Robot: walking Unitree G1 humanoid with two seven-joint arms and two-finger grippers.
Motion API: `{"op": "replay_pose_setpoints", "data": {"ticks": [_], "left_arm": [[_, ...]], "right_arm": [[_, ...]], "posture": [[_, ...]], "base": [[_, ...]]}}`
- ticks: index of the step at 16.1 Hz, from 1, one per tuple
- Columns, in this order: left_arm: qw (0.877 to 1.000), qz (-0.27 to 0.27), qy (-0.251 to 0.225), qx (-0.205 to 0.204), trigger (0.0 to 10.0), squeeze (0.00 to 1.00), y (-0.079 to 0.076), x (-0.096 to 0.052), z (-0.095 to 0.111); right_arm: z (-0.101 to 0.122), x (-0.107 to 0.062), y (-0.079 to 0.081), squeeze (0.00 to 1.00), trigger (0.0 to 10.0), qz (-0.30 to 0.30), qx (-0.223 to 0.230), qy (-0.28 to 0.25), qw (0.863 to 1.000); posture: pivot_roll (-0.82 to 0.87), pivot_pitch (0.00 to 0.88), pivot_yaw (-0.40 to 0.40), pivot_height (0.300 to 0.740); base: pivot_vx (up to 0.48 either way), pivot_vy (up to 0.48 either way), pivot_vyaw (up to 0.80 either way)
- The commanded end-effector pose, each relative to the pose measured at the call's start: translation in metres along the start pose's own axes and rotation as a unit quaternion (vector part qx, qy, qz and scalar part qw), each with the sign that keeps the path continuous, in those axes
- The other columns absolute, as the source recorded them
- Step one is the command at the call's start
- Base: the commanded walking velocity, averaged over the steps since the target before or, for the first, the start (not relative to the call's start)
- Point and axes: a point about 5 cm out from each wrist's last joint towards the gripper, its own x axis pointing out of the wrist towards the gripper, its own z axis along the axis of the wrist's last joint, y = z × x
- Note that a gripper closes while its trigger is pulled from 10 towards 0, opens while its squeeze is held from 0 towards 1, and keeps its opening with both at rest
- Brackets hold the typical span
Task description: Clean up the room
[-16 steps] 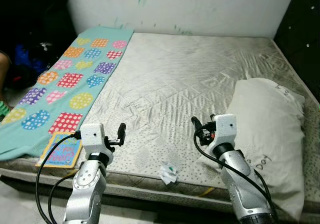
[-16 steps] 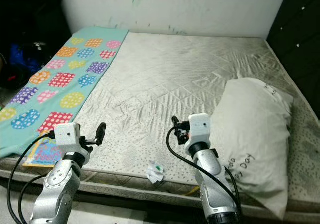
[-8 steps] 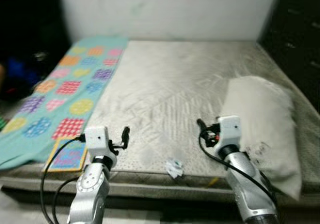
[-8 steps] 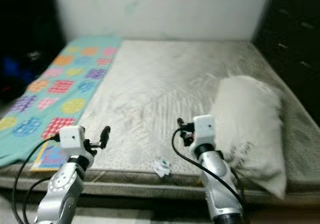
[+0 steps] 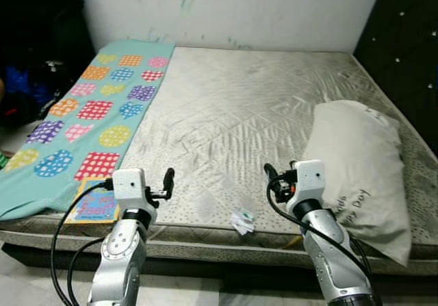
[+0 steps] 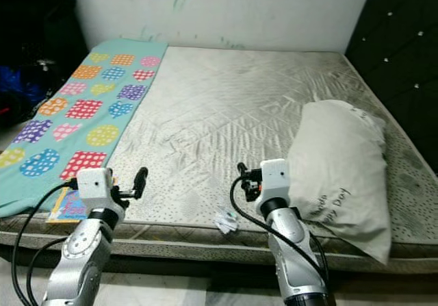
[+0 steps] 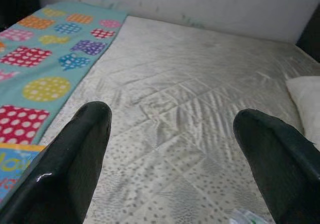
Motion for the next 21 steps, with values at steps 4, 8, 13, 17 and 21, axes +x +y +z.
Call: {"op": "replay_pose_setpoints", "data": {"ticks": [4,8,13,17,21], "left_arm": [[1.0,0.0,-0.005,0.003,10.0,0.0,0.0015,0.0002,0.0033],[1.0,0.005,-0.001,0.008,10.0,0.0,0.0065,0.0003,0.0023],[1.0,-0.004,-0.003,0.002,10.0,0.0,0.0025,0.001,0.0035],[1.0,-0.009,0.004,0.0,10.0,0.0,0.0018,0.0017,0.0016],[1.0,-0.011,0.011,0.005,10.0,0.0,0.0026,0.0017,-0.0004]], "right_arm": [[0.0041,-0.0002,-0.0003,0.0,10.0,-0.001,0.005,-0.006,1.0],[0.0044,0.0004,-0.0009,0.0,10.0,-0.005,0.01,-0.006,1.0],[0.0057,0.001,-0.0024,0.0,10.0,-0.01,0.011,-0.009,1.0],[0.0057,0.001,-0.0035,0.0,10.0,-0.013,0.013,-0.009,1.0],[0.0058,0.0008,-0.0035,0.0,10.0,-0.015,0.012,-0.01,1.0]], "posture": [[-0.17,0.0,0.004,0.74],[-0.17,0.0,0.005,0.74],[-0.17,0.0,0.004,0.74],[-0.17,0.0,0.004,0.74],[-0.17,0.0,0.007,0.74]], "base": [[0.0,0.0,0.0],[0.0,0.0,0.0],[0.0,0.0,0.0],[0.0,0.0,0.0],[0.0,0.0,0.0]]}}
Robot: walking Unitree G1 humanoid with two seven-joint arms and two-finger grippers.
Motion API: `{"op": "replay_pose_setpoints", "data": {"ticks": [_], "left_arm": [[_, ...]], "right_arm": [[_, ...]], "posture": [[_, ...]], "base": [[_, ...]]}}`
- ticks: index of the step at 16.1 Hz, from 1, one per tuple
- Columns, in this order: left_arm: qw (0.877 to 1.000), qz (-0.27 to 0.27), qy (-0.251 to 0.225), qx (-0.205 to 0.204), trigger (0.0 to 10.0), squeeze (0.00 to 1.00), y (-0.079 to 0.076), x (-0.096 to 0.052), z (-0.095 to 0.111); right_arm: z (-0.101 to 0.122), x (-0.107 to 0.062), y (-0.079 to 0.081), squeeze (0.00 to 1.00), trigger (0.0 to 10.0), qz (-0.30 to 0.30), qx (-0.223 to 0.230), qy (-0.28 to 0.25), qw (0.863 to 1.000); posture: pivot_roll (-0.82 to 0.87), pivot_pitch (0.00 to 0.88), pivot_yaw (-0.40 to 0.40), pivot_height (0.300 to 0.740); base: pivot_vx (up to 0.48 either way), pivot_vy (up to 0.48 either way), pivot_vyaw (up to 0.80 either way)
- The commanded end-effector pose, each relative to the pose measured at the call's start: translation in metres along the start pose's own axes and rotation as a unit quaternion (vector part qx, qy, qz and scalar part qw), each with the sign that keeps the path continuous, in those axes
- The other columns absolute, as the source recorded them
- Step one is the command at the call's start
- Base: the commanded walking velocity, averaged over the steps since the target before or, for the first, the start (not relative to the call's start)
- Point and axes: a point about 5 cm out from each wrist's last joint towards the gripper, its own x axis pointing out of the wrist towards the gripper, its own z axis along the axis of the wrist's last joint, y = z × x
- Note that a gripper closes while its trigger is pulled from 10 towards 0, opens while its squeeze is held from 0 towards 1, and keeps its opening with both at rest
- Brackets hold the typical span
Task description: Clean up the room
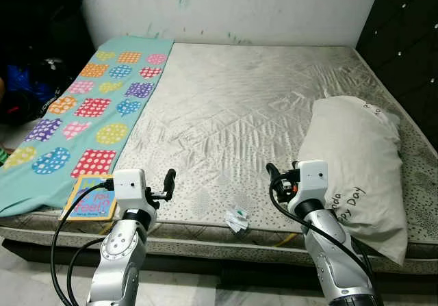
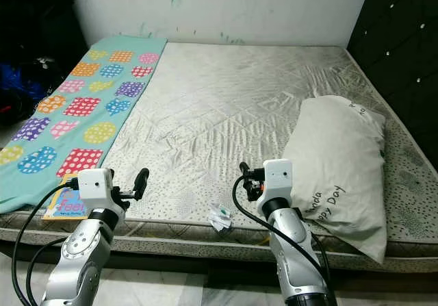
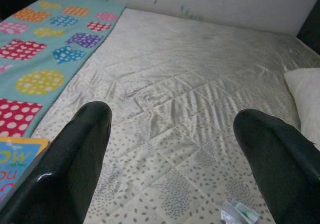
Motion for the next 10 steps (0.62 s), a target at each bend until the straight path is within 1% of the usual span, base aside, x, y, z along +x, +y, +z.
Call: {"op": "replay_pose_setpoints", "data": {"ticks": [1,10], "left_arm": [[1.0,-0.002,0.005,0.006,10.0,0.0,0.0013,0.0015,0.0007],[1.0,-0.001,0.007,0.009,10.0,0.0,0.0021,0.001,0.0004]], "right_arm": [[0.0056,0.001,-0.0012,0.0,10.0,-0.006,0.002,-0.009,1.0],[0.0038,0.0,-0.0018,0.0,10.0,-0.007,0.009,-0.007,1.0]], "posture": [[-0.17,0.0,0.008,0.74],[-0.17,0.0,0.007,0.74]], "base": [[0.0,0.0,0.0],[0.0,0.0,0.0]]}}
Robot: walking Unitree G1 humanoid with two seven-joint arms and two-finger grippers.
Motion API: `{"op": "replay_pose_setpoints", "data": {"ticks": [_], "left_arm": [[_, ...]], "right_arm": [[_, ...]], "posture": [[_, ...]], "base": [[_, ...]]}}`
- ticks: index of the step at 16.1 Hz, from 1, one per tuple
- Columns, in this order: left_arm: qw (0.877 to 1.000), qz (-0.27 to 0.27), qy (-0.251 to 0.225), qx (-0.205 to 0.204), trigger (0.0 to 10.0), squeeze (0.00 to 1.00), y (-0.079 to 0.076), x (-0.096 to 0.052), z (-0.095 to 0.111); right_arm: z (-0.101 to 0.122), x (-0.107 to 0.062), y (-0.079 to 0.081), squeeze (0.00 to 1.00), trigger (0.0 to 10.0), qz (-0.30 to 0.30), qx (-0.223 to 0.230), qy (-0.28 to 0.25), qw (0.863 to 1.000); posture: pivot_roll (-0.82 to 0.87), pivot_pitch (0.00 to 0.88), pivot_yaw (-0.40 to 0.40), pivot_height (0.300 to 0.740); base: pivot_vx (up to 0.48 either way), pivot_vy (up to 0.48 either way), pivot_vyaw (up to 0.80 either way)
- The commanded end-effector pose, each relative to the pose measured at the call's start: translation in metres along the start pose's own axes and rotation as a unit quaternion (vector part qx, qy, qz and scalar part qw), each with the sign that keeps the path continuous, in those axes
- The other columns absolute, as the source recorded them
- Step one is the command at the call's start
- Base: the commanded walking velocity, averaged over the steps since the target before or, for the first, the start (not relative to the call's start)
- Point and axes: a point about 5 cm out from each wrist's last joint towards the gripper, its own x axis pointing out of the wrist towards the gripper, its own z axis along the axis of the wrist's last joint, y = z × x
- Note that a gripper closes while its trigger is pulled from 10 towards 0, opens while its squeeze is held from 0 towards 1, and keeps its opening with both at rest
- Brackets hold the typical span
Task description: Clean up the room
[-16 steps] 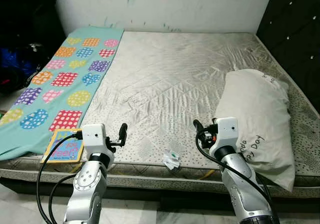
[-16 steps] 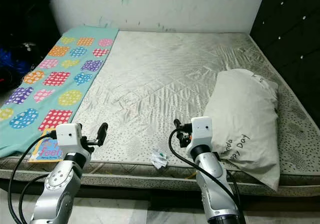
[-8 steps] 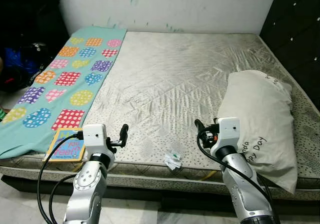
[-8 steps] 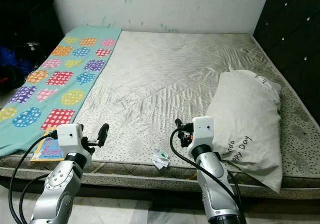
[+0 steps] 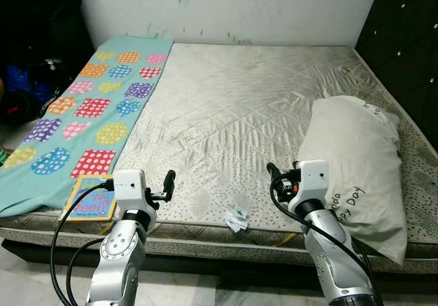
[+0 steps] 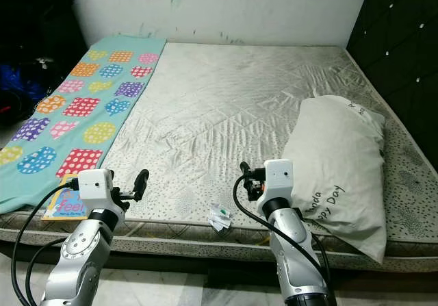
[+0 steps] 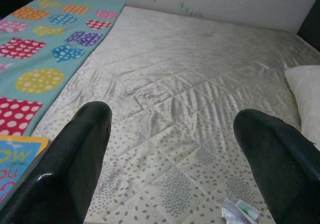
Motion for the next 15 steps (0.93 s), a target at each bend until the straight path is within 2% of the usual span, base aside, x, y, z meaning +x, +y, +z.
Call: {"op": "replay_pose_setpoints", "data": {"ticks": [1,6,11,12,15], "left_arm": [[1.0,-0.001,0.003,0.007,10.0,0.0,0.001,0.001,0.001],[1.0,0.012,0.004,0.014,10.0,0.0,0.006,-0.002,0.001],[0.999,0.023,0.01,0.041,10.0,0.0,0.029,-0.021,0.004],[0.998,0.028,0.017,0.055,10.0,0.0,0.037,-0.03,0.002],[0.997,0.04,0.029,0.059,10.0,0.0,0.047,-0.038,-0.004]], "right_arm": [[0.004,0.0,-0.001,0.0,10.0,-0.005,0.003,-0.006,1.0],[0.004,-0.001,-0.002,0.0,10.0,-0.003,0.004,-0.006,1.0],[-0.001,-0.012,-0.012,0.0,10.0,-0.007,-0.02,0.005,1.0],[-0.003,-0.017,-0.017,0.0,10.0,-0.006,-0.025,0.013,1.0],[-0.009,-0.023,-0.023,0.0,10.0,-0.002,-0.036,0.03,0.999]], "posture": [[-0.17,0.0,0.007,0.74],[-0.17,0.0,0.005,0.74],[-0.16,0.0,0.01,0.74],[-0.16,0.0,0.01,0.74],[-0.16,0.0,0.005,0.74]], "base": [[0.0,0.0,0.0],[0.0,0.0,0.0],[0.0,0.0,0.0],[0.0,0.0,0.0],[0.0,0.0,0.0]]}}
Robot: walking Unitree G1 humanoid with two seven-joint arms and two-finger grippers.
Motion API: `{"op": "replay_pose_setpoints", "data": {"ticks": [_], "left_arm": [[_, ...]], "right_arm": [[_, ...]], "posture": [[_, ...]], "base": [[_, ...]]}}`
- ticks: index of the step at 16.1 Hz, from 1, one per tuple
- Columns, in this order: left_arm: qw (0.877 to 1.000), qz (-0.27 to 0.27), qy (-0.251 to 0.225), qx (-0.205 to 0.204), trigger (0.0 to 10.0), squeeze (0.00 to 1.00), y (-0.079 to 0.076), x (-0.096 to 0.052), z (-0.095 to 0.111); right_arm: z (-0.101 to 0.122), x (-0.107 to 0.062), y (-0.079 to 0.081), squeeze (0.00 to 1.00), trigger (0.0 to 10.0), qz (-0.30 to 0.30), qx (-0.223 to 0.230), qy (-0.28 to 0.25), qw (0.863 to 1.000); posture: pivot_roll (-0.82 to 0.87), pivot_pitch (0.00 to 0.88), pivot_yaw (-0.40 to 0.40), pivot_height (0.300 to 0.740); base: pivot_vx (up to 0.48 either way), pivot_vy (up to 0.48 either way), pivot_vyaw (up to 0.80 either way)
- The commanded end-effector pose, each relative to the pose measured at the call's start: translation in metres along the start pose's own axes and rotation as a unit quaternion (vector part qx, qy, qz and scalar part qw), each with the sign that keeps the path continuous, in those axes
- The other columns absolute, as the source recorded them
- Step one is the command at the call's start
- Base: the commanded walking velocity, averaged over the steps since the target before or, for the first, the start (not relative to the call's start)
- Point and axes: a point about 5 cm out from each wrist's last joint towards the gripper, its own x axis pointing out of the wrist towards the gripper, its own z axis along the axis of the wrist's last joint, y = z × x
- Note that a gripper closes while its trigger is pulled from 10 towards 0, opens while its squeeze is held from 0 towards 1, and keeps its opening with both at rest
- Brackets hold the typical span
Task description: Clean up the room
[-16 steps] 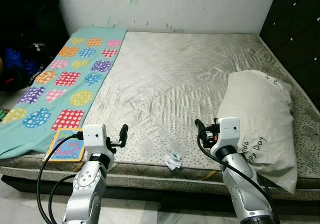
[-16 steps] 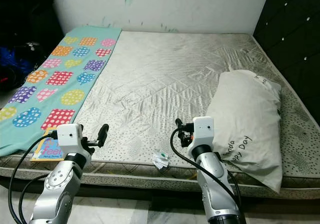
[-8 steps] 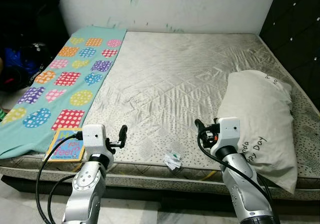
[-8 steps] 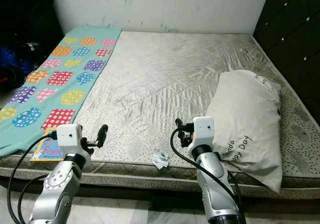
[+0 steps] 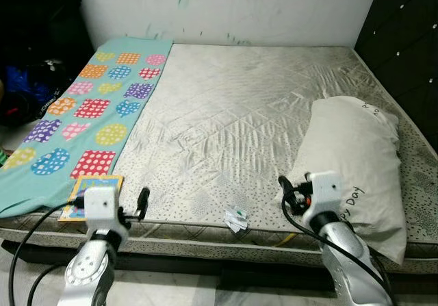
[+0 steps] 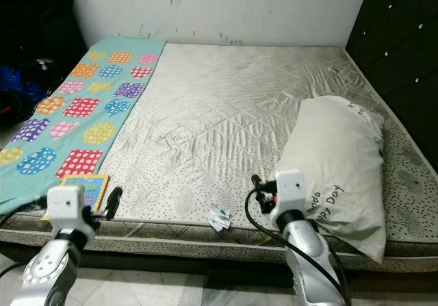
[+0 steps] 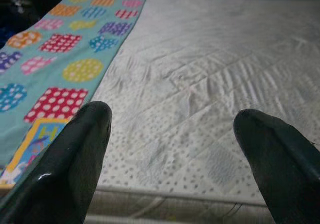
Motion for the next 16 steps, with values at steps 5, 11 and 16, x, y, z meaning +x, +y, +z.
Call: {"op": "replay_pose_setpoints", "data": {"ticks": [5,11,16], "left_arm": [[1.0,-0.01,0.006,0.006,10.0,0.0,0.002,-0.0005,0.0003],[1.0,-0.013,0.005,0.007,10.0,0.0,0.0015,0.0003,0.0013],[1.0,-0.013,0.005,0.007,10.0,0.0,0.0015,0.0003,0.0013]], "right_arm": [[0.002,-0.0015,-0.001,0.0,10.0,0.001,-0.005,0.005,1.0],[-0.0003,-0.0016,-0.0003,0.0,10.0,-0.001,-0.006,0.016,1.0],[-0.0003,-0.0016,-0.0003,0.0,10.0,-0.001,-0.006,0.016,1.0]], "posture": [[-0.16,0.0,0.007,0.74],[-0.16,0.0,0.005,0.74],[-0.16,0.0,0.005,0.74]], "base": [[0.0,0.0,0.0],[0.0,0.0,0.0],[0.0,0.0,0.0]]}}
